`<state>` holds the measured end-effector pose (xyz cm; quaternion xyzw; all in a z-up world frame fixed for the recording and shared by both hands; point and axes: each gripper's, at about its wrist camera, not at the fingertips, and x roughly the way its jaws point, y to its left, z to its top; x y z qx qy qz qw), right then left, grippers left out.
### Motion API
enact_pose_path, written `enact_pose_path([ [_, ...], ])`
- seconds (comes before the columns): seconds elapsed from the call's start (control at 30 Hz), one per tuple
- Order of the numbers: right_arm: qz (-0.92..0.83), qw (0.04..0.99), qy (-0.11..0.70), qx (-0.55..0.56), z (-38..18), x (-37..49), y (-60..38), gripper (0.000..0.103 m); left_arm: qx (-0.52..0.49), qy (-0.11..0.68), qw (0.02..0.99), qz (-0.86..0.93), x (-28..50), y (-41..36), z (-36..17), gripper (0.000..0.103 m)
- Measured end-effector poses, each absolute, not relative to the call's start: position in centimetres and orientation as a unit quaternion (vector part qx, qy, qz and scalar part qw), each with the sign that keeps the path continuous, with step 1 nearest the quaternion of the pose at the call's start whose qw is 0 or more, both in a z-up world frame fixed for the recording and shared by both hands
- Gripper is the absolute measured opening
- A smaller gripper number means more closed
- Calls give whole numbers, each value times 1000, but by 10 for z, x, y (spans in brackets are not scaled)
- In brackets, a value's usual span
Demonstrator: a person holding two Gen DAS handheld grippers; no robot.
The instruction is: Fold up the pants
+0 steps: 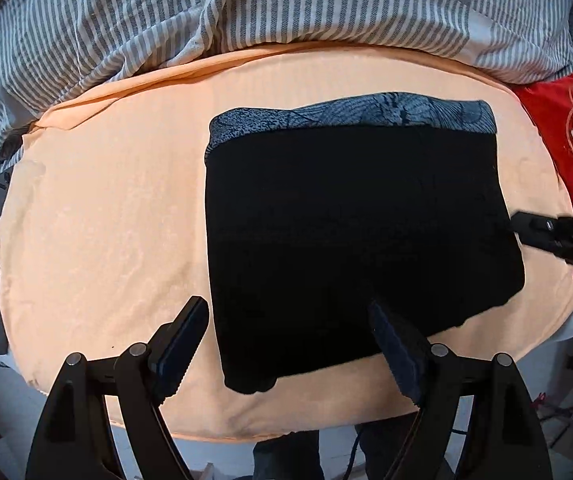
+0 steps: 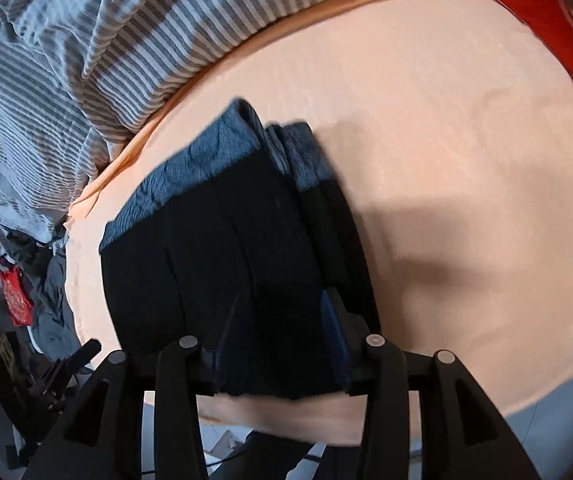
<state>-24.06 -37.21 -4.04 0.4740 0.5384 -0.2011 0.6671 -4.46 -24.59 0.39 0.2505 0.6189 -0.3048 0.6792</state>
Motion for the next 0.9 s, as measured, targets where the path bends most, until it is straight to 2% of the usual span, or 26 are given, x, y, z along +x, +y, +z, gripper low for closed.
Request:
enact_pose_path([
  [0.23, -200, 676, 563, 432, -21, -247, -329, 61, 257, 616, 679, -306, -55, -242, 5, 103],
  [0.4, -211, 694, 570, 387, -4, -240, -305, 80, 263, 615, 680, -300, -60, -240, 5, 103],
  [0.53, -225, 705, 578, 344, 6, -233, -292, 84, 265, 616, 682, -291, -63, -235, 3, 103],
  [0.67, -231, 712, 581, 319, 12, -228, -281, 103, 259, 618, 686, -283, -66, -229, 2, 103],
  [0.9, -246, 709, 587, 303, 11, -225, -273, 103, 268, 612, 689, -282, -71, -229, 3, 103],
])
